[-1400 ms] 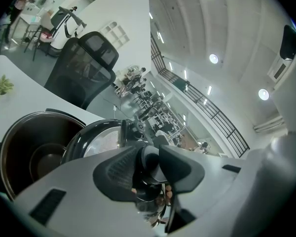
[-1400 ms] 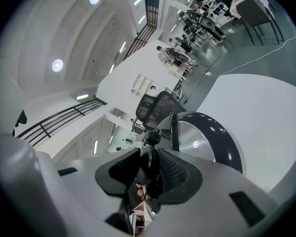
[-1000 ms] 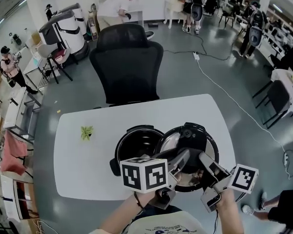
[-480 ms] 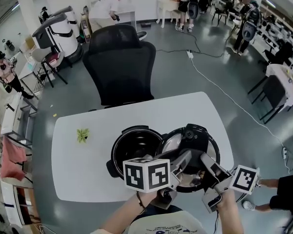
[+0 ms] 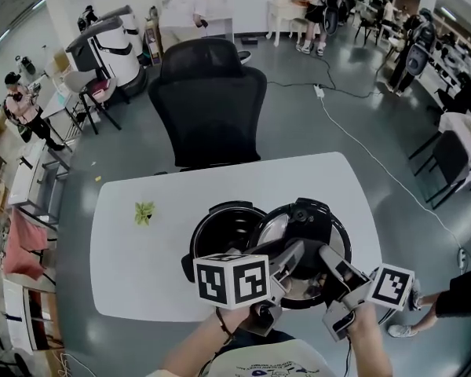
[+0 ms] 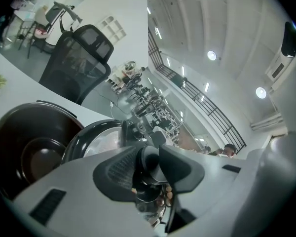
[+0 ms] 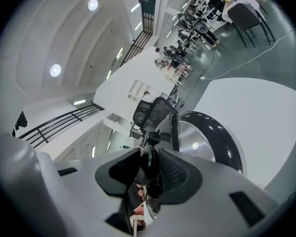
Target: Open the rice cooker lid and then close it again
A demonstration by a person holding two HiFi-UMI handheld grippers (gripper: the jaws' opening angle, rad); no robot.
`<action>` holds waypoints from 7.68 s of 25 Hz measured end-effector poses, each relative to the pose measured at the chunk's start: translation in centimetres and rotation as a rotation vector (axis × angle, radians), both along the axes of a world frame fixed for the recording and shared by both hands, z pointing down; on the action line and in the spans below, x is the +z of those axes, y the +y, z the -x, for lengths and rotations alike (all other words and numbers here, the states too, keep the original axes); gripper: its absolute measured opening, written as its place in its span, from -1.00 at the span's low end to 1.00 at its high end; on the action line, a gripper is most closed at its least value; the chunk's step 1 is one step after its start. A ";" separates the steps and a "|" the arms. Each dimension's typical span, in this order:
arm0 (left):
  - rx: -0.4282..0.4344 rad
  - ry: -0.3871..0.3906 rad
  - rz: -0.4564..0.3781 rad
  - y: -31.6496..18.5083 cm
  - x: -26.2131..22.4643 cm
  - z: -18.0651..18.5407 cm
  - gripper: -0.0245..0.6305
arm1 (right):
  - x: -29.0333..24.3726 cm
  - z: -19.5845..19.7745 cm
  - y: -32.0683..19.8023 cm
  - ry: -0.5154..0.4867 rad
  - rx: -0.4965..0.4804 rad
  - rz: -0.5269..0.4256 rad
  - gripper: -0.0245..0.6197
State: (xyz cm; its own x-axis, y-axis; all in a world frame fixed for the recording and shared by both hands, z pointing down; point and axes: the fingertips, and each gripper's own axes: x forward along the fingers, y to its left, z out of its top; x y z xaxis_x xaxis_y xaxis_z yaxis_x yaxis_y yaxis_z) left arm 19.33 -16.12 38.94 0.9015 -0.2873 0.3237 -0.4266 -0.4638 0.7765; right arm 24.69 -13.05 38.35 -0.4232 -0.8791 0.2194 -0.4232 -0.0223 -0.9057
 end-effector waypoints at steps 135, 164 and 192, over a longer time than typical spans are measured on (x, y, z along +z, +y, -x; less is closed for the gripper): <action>-0.487 -0.047 0.142 -6.3 7.9 16.1 -0.47 | 7.9 16.8 -12.0 0.025 -0.918 0.139 -0.51; -0.537 -0.246 -0.307 -8.5 0.1 20.5 -0.38 | -1.7 12.7 -13.8 0.600 -0.373 -0.332 -0.55; -0.751 -0.481 -0.774 -4.1 -7.8 23.3 -0.88 | -8.0 13.3 -7.9 1.001 -0.018 -0.575 -0.89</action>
State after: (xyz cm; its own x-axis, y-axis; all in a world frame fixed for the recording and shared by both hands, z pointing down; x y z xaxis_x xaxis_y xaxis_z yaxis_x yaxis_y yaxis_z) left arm -3.94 -20.17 31.12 0.2561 -0.9624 0.0908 -0.9649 -0.2488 0.0841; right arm 11.37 -21.00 30.39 -0.2990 -0.9537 0.0331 -0.9538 0.2977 -0.0390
